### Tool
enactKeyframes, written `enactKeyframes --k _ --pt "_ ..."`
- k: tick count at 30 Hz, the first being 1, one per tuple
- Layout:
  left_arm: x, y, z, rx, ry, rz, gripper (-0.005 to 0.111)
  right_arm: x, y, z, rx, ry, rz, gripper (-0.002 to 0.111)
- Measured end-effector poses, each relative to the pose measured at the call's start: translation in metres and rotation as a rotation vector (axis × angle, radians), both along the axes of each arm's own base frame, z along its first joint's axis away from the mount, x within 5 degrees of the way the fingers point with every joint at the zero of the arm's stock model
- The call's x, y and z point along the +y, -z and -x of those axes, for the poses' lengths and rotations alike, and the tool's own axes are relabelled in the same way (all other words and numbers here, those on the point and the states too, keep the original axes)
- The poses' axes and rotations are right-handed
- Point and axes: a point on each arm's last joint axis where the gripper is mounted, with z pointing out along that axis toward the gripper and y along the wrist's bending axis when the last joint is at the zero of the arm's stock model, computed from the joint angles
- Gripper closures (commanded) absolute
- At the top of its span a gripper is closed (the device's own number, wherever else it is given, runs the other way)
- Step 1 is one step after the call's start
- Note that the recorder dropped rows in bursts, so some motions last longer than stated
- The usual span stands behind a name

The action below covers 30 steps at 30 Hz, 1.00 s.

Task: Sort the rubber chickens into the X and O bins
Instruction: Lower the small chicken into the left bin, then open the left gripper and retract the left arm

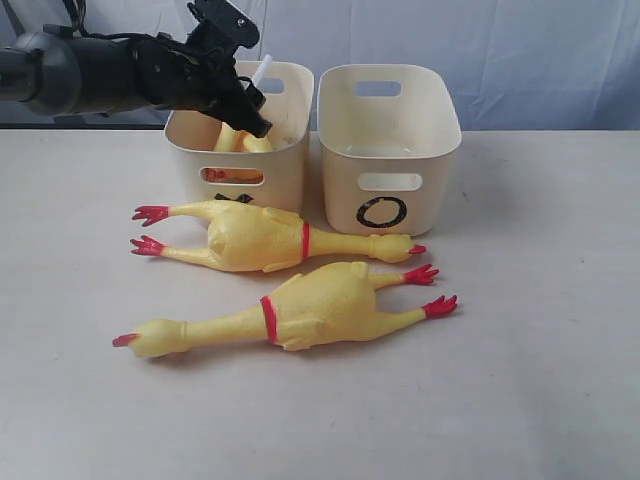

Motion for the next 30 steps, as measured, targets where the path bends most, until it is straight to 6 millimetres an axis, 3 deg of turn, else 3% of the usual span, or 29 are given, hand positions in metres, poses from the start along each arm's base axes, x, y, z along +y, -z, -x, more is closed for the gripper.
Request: enactKeyframes --k 10,14,22,30 --pt "0.000 -0.022 0.010 0.022 0.029 0.006 0.046 0.000 0.000 0.000 0.001 0.000 -0.004 0.109" --pt "0.002 -0.041 0.018 0.025 0.056 -0.006 0.062 0.000 0.000 0.000 0.003 0.000 -0.015 0.109" --pt "0.005 -0.074 0.045 0.123 0.143 -0.056 0.105 0.000 0.000 0.000 0.003 0.000 -0.021 0.109" --pt "0.011 -0.087 0.083 0.399 0.238 -0.106 0.107 0.000 0.000 0.000 0.003 0.000 -0.021 0.109"
